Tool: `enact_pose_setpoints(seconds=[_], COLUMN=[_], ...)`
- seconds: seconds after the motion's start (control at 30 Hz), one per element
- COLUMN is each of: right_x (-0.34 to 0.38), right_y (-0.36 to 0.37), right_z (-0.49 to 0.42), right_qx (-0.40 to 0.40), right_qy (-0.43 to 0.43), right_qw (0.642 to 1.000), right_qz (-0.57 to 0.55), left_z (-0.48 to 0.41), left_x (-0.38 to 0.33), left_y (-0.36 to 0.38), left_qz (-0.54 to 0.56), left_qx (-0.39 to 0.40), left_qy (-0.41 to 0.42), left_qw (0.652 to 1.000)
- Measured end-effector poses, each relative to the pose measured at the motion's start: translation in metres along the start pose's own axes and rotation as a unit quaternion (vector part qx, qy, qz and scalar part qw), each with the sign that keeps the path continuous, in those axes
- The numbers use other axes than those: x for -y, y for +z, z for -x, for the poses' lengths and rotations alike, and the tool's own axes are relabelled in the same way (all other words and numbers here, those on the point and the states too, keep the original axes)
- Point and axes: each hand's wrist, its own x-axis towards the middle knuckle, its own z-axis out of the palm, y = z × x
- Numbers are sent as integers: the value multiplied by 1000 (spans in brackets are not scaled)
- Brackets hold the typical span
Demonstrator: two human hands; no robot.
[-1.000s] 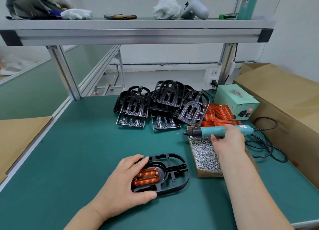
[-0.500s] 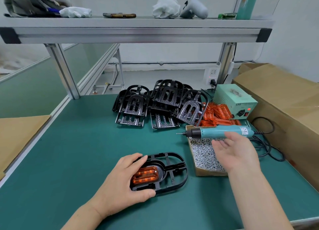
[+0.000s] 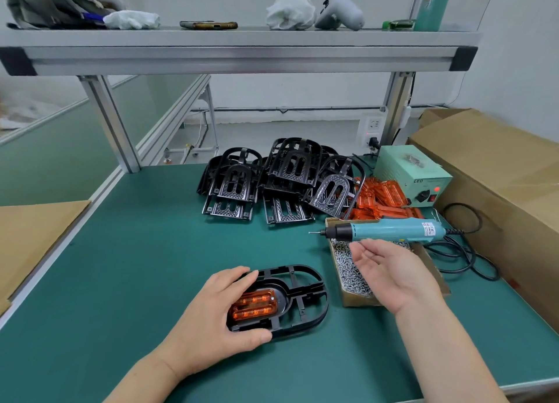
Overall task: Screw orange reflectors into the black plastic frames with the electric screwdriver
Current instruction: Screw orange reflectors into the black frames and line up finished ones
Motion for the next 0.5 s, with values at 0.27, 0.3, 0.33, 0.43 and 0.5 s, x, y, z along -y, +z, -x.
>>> enact_pose_setpoints(seconds=[0.27,0.3,0.33,0.43,0.5], right_x=[2,2,2,-3,-6], right_y=[-3,-4,-5,-6,-6], right_z=[2,2,2,1,1], right_qx=[-14,-9,-4,5,17], right_qy=[-250,-258,-256,-240,-227], right_qw=[755,711,675,599,577], right_qz=[606,654,692,764,785], left_z=[1,1,1,1,1], left_x=[-2,-2,-3,-4,-4], left_y=[0,-1,-1,0,0], left_qz=[1,2,2,5,8], left_qx=[-3,-2,-3,-2,-1], left_qy=[-3,-4,-5,-6,-8], left_qw=[1000,1000,1000,1000,1000])
